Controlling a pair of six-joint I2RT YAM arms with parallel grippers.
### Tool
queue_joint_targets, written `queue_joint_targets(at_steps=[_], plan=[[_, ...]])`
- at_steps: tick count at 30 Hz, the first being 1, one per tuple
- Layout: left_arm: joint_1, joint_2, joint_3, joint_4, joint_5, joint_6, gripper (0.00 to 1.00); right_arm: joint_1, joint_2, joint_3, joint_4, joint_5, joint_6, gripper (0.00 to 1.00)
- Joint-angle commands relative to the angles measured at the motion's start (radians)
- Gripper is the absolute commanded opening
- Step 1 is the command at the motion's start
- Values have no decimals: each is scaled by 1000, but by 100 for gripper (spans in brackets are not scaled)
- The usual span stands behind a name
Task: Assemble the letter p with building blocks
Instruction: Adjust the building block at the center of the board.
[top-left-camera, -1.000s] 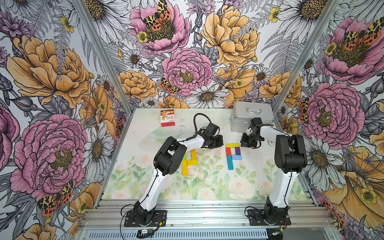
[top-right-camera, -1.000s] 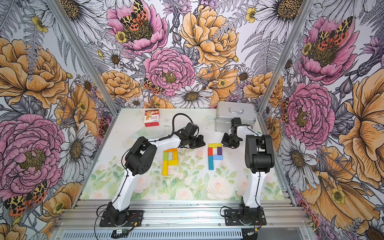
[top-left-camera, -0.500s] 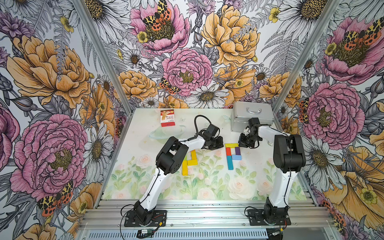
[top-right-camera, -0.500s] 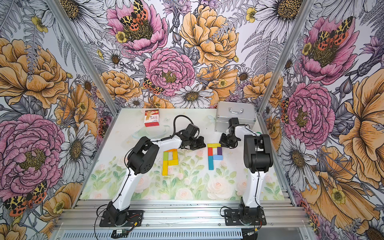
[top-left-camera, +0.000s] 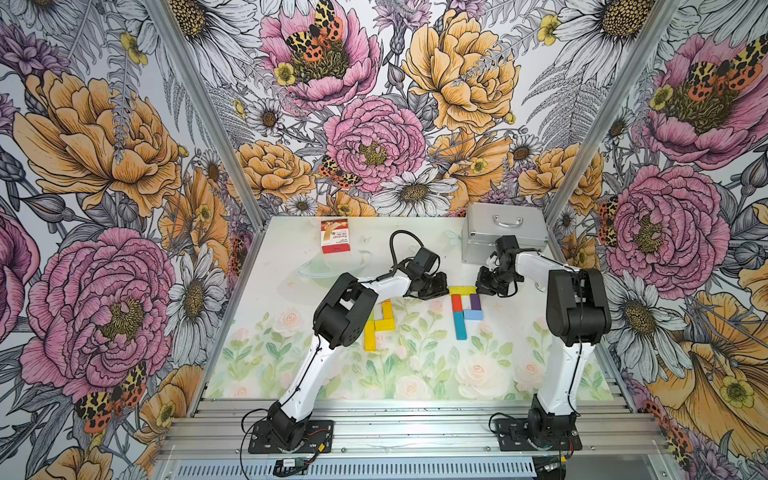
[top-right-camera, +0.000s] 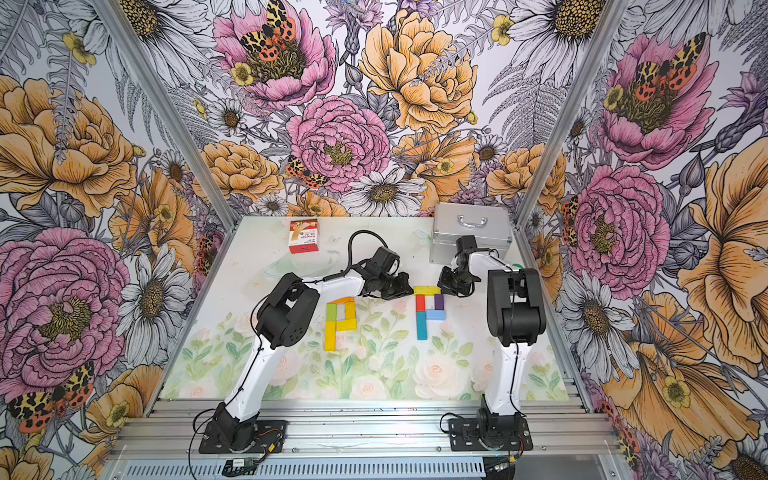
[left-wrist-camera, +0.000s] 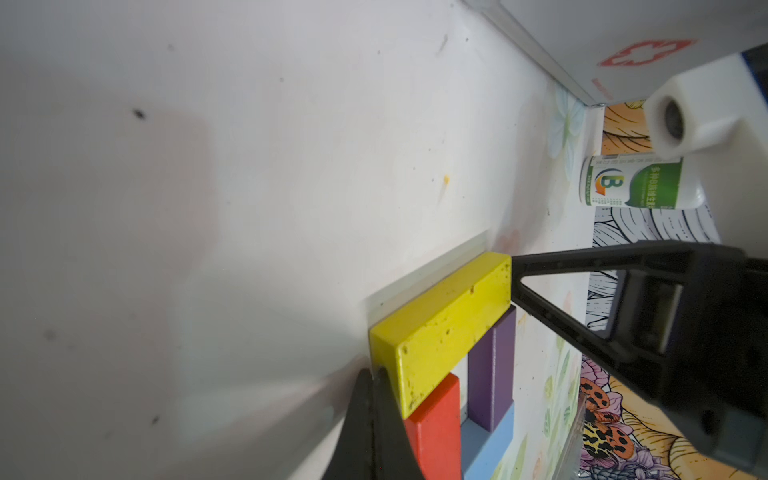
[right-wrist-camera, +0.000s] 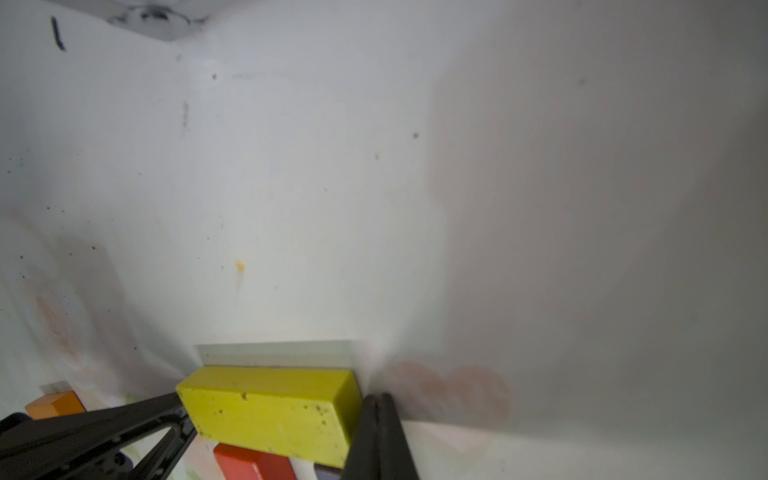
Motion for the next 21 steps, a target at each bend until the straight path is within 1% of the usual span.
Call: queue_joint_targets(at_steps=[1,21], plan=[[-10,39,34,-4,44,4,0,-6,-4,-36,-7,11,-11,0],[-30,40,19,-5,66,10,0,-16,-38,-91,-8,11,-17,0]])
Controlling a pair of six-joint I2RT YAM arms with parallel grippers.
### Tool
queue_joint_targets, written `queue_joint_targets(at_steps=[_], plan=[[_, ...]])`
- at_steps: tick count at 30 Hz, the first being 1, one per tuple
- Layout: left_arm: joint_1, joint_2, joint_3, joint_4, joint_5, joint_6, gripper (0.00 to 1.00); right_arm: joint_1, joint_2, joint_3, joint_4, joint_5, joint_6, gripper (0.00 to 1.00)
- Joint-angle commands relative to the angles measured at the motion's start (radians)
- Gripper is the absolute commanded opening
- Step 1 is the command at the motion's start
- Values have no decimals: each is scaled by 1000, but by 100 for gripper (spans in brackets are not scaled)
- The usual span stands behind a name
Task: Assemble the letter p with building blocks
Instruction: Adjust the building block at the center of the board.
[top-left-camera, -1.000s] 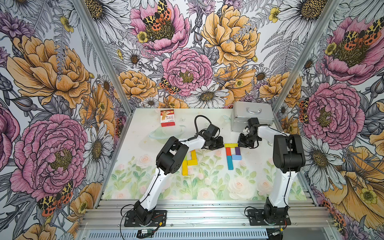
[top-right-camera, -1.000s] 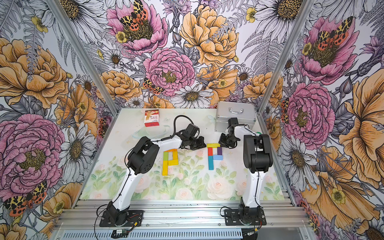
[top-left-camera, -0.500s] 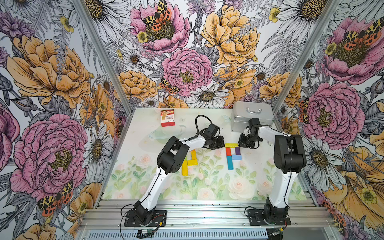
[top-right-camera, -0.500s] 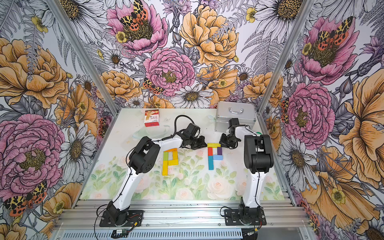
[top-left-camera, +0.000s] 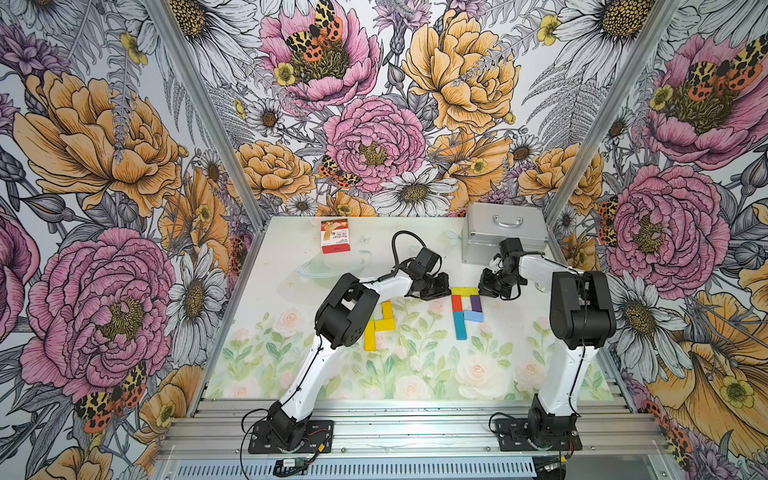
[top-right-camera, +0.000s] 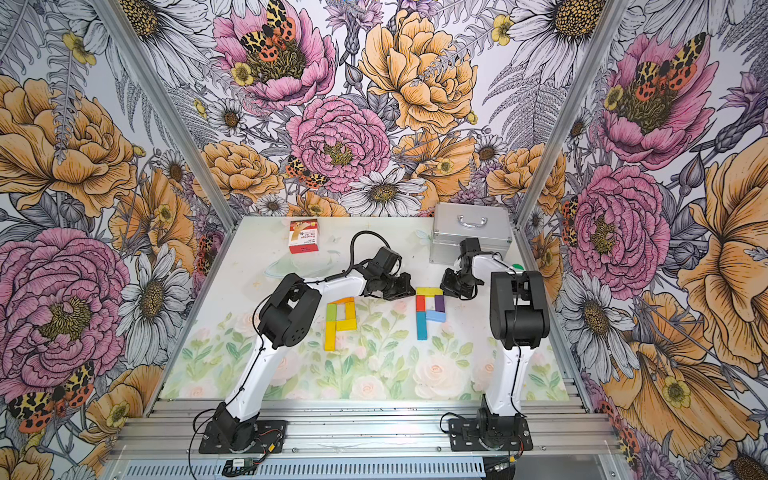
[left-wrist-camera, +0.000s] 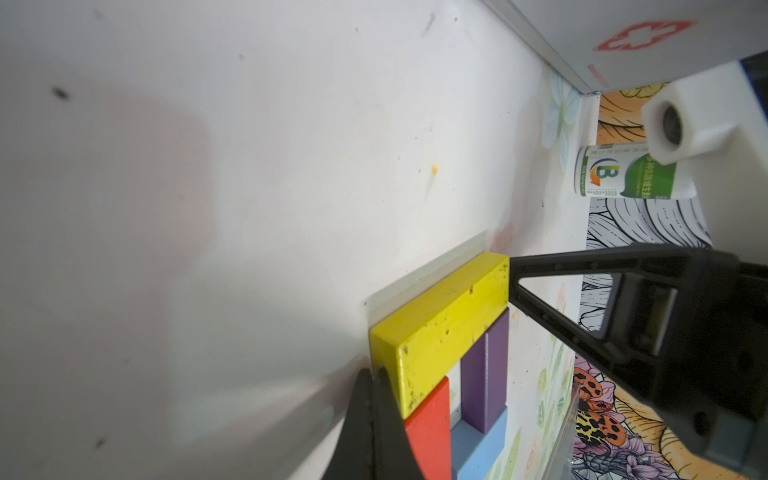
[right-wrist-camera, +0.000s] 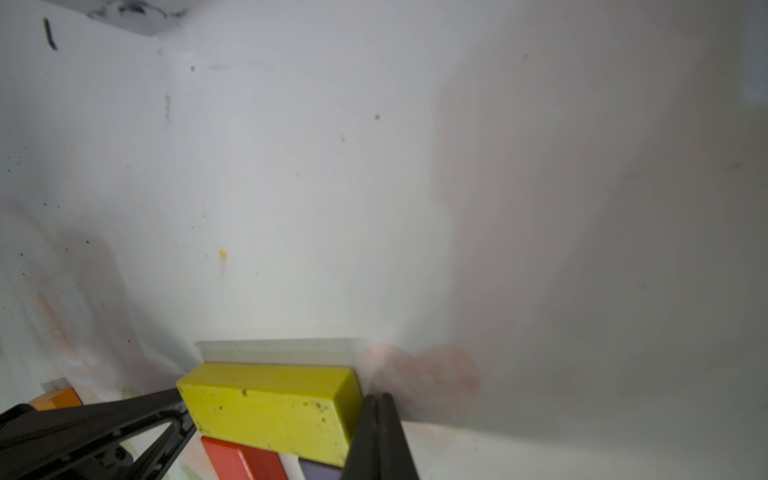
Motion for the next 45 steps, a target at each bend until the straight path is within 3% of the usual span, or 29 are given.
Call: queue_joint_targets(at_steps=[1,12,19,33,45], plan=[[-19,27,-2,2,44,8,0,3,-5,-37,-35,20,-17,0],[24,-12,-25,2,-12,10,0,-17,-19,-22,-36,55,-6,0],[71,-89,-47,8,-96,49,0,-47,-112,-45,-37,89,8,0],[64,-209,-171,101,-84,41,0,2,-457,-425,-41,28,61,0],[59,-248,-232,104,-67,48,0,85,-413,-427,-30,55,95,0]])
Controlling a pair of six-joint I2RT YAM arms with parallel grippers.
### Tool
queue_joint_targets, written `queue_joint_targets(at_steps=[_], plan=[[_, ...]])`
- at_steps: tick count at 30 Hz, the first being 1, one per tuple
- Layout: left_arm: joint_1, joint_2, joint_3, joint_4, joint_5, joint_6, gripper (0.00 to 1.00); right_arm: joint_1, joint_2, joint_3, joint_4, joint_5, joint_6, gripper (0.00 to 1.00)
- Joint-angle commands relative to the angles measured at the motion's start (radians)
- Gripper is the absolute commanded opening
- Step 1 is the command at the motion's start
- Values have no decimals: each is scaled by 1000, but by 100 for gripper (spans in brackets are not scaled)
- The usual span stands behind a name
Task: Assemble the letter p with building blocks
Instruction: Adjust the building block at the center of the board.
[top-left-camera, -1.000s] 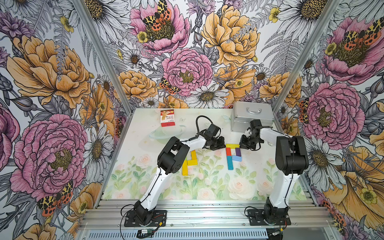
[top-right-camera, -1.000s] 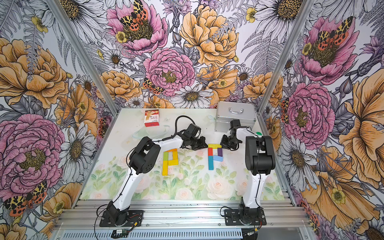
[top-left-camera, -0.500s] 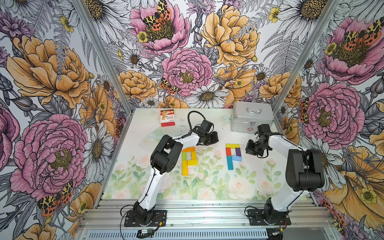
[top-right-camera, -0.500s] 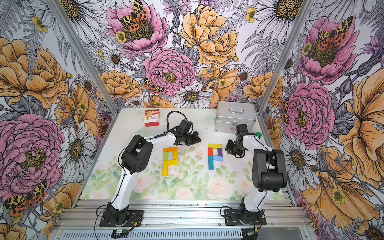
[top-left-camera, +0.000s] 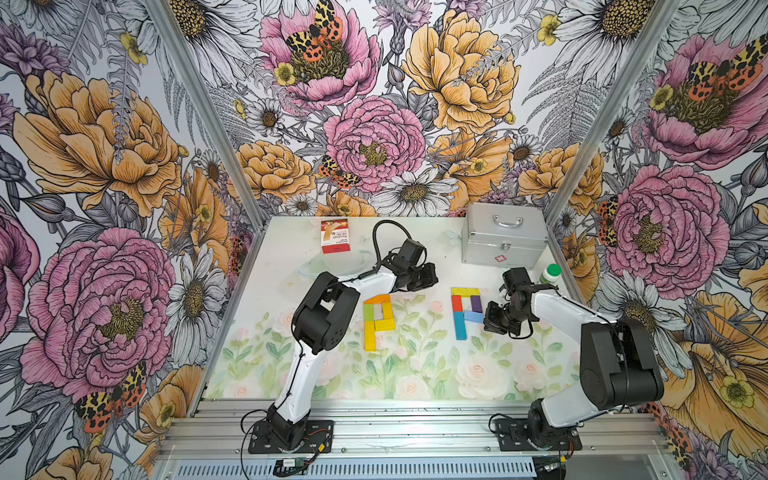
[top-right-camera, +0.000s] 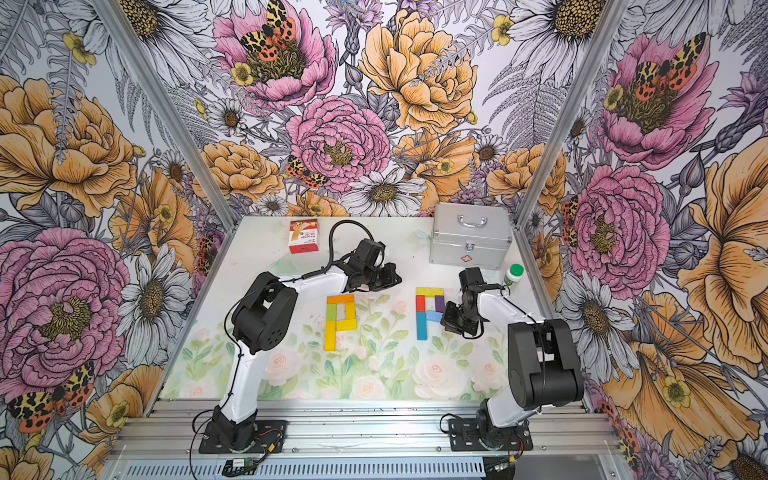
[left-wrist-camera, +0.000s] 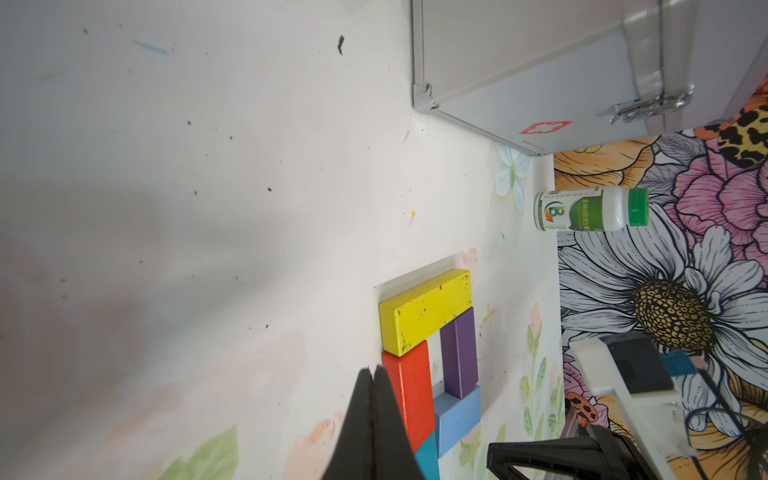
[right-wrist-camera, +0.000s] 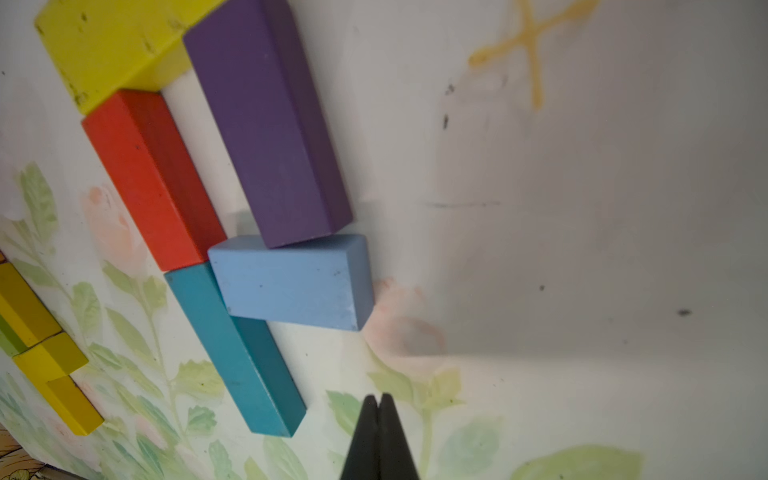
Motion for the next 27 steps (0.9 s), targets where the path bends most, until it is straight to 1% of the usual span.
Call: queue_joint_targets(at_steps=[1,8,27], plan=[[-7,-44,-27,20,6,17,0,12,36,33,18,16,13,0],[-3,-49,-48,26,6,13,0,28,78,40,30,29,17,0],[5,-47,-79,42,9,7,0,28,162,85,44,40,7,0]])
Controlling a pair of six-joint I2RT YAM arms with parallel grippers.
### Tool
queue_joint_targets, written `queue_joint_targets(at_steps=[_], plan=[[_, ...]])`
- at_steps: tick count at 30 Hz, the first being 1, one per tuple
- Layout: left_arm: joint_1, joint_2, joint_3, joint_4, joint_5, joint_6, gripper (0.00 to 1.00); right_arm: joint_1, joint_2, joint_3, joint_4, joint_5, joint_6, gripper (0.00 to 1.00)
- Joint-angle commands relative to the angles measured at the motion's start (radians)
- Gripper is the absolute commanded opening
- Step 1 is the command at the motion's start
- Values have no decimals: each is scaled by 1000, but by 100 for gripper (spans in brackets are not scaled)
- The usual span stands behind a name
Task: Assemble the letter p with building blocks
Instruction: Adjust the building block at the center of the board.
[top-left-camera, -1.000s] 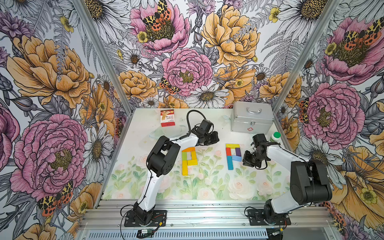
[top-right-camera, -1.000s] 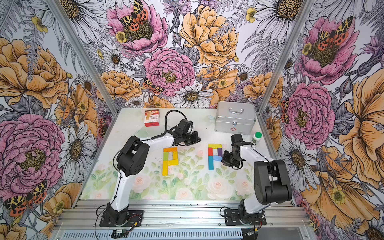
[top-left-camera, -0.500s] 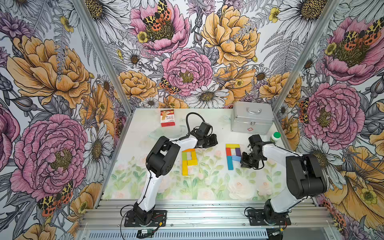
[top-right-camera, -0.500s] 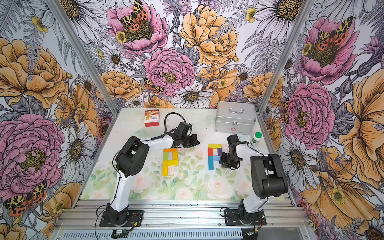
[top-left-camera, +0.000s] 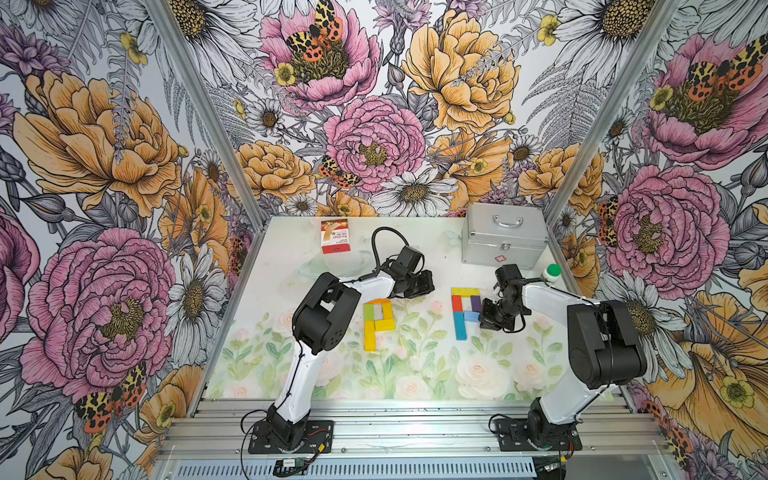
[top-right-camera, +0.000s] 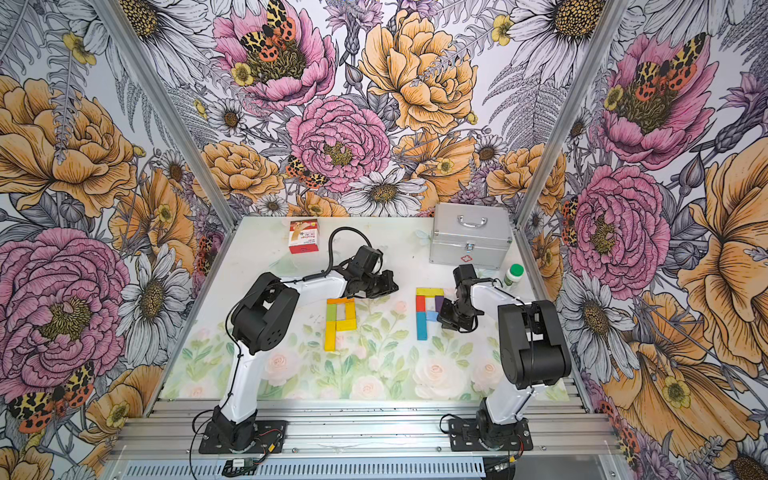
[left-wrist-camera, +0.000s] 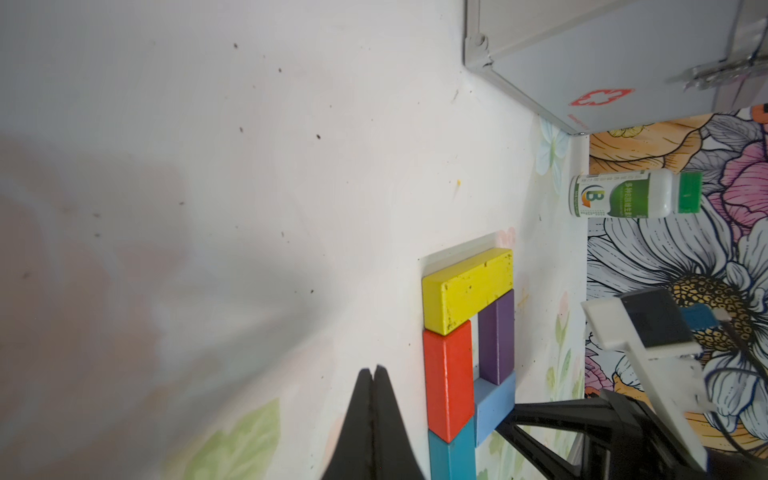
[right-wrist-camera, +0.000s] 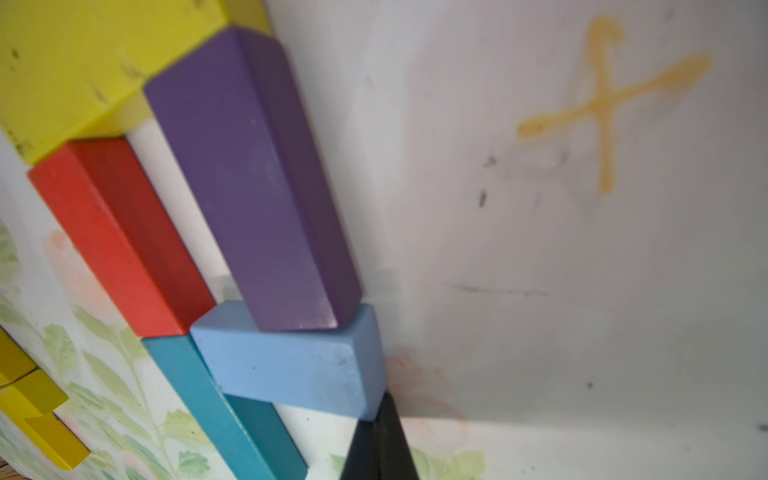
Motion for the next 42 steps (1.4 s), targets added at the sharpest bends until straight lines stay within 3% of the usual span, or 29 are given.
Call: queue_joint_targets(at_steps=[1,18,25,26,27,28,29,30,31,32,33,36,40,42], plan=[[4,-43,-11,32,12,6,0,9,30,13,20,31,5,0],[6,-49,-22,48,24,0,0,8,-7,3,16,23,11,0],[-13,-207,-113,154,-48,70,0,10,-187,30,-52,62,29,0],[-18,-239,-133,168,-73,93,2,11,-225,45,-58,72,26,7],[-25,-278,-159,177,-107,119,13,13,-261,59,-59,83,19,16],[-33,-315,-190,191,-139,148,16,17,-295,74,-56,101,8,28],[-41,-358,-226,202,-181,191,17,22,-333,96,-54,132,-7,43],[-50,-426,-265,204,-234,232,27,25,-362,118,-53,179,-26,61],[-55,-469,-303,204,-288,274,50,25,-382,138,-51,216,-45,79],[-60,-520,-345,206,-358,326,93,24,-402,159,-41,260,-70,98],[-61,-569,-394,212,-419,376,98,24,-422,174,-15,298,-94,99],[-29,-688,-542,259,-610,496,99,17,-451,195,85,391,-156,99],[105,-830,-741,336,-630,573,99,-12,-420,180,238,446,-210,99],[161,-963,-903,478,-664,631,99,-28,-411,142,316,465,-234,99]])
